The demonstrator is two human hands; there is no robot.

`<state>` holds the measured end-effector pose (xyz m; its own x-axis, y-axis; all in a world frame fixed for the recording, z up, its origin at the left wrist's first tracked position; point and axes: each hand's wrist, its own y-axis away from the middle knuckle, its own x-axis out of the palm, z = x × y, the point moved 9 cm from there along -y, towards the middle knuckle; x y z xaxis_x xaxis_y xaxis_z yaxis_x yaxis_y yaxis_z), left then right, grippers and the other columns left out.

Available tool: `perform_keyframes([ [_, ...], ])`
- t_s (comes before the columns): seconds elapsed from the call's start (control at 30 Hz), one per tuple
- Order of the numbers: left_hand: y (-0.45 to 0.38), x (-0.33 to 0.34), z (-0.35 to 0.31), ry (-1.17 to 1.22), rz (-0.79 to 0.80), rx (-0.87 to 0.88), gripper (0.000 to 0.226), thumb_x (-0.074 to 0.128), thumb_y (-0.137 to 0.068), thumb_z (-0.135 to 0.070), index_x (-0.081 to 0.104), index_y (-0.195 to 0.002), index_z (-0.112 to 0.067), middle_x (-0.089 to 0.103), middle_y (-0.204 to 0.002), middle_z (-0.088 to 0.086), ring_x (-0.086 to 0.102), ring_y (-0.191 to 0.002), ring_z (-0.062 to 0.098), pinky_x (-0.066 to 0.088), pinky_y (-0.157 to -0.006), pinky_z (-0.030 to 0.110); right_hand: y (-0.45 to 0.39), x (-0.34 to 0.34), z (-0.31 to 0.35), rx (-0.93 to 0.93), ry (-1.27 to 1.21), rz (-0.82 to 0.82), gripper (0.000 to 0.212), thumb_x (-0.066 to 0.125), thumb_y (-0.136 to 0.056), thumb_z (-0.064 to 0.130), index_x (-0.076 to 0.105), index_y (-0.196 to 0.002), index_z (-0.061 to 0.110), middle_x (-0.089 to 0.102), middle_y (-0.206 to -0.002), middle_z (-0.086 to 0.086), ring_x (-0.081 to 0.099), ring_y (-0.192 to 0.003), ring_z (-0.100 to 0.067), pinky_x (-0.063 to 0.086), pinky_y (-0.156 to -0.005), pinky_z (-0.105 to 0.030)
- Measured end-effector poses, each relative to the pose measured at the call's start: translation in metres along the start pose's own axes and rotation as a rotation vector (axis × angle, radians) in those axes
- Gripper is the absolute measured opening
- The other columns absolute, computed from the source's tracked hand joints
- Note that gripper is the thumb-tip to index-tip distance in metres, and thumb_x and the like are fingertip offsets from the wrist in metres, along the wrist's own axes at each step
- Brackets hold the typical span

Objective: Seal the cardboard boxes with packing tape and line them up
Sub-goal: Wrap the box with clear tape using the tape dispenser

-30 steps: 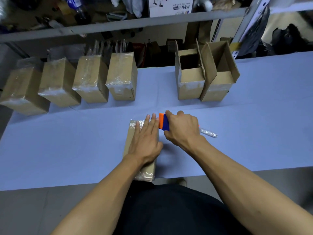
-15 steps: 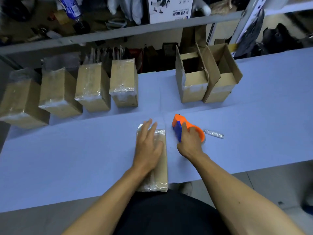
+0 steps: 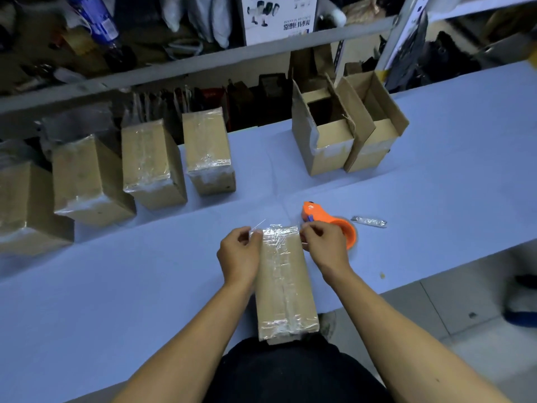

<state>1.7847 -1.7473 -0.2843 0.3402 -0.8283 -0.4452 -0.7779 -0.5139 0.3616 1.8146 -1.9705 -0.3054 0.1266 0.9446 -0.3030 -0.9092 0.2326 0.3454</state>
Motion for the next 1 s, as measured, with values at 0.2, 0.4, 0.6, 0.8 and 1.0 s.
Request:
perform_keyframes([
  [0.2, -0.009, -0.007, 0.016, 0.122, -0.026, -0.126, 0.013, 0.072, -0.085, -0.028, 0.072, -0.072, -0.023, 0.071, -0.075, -0.014, 0.066, -0.081, 0.009, 0.051, -0.076, 0.026, 0.007, 0.015, 0.009, -0.048, 0.110, -0.009, 0.025, 0.066, -0.087, 0.034, 0.069, -0.066, 0.021, 0.061, -0.059, 0.018, 0.053, -0.059, -0.001, 0.045, -0.066, -0.026],
  [0.4, -0.013, -0.025, 0.027, 0.267, -0.054, -0.202, 0.020, 0.075, -0.084, -0.026, 0.072, -0.067, -0.016, 0.071, -0.070, -0.008, 0.066, -0.073, 0.015, 0.055, -0.077, 0.033, 0.016, 0.036, 0.036, -0.129, 0.191, -0.035, 0.020, 0.069, -0.087, 0.036, 0.070, -0.074, 0.022, 0.070, -0.077, 0.013, 0.064, -0.077, -0.003, 0.046, -0.073, -0.028],
  [0.6, -0.039, -0.075, -0.029, 0.453, -0.197, 0.026, 0.018, 0.075, -0.076, -0.020, 0.067, -0.060, -0.016, 0.066, -0.068, -0.003, 0.058, -0.064, 0.012, 0.050, -0.067, 0.031, 0.012, 0.064, 0.120, -0.334, 0.099, -0.041, 0.020, 0.067, -0.087, 0.031, 0.060, -0.071, 0.021, 0.064, -0.077, 0.006, 0.061, -0.075, -0.012, 0.049, -0.073, -0.033],
  [0.8, -0.032, -0.109, -0.046, 0.387, -0.298, 0.281, 0.025, 0.070, -0.073, 0.004, 0.064, -0.063, -0.018, 0.060, -0.084, 0.001, 0.059, -0.073, -0.004, 0.045, -0.070, 0.013, 0.021, 0.084, 0.122, -0.340, -0.104, -0.004, 0.023, 0.067, -0.089, 0.013, 0.060, -0.068, 0.018, 0.061, -0.067, 0.006, 0.057, -0.068, -0.011, 0.045, -0.070, -0.026],
  [1.0, -0.022, -0.095, -0.017, 0.527, -0.196, 0.285, 0.033, 0.061, -0.080, -0.005, 0.047, -0.101, -0.028, 0.053, -0.121, 0.016, 0.060, -0.101, 0.012, 0.053, -0.087, 0.023, 0.033, 0.081, 0.092, -0.220, -0.174, -0.027, 0.019, 0.067, -0.082, 0.001, 0.061, -0.073, 0.016, 0.063, -0.071, 0.002, 0.057, -0.071, -0.012, 0.047, -0.072, -0.028],
])
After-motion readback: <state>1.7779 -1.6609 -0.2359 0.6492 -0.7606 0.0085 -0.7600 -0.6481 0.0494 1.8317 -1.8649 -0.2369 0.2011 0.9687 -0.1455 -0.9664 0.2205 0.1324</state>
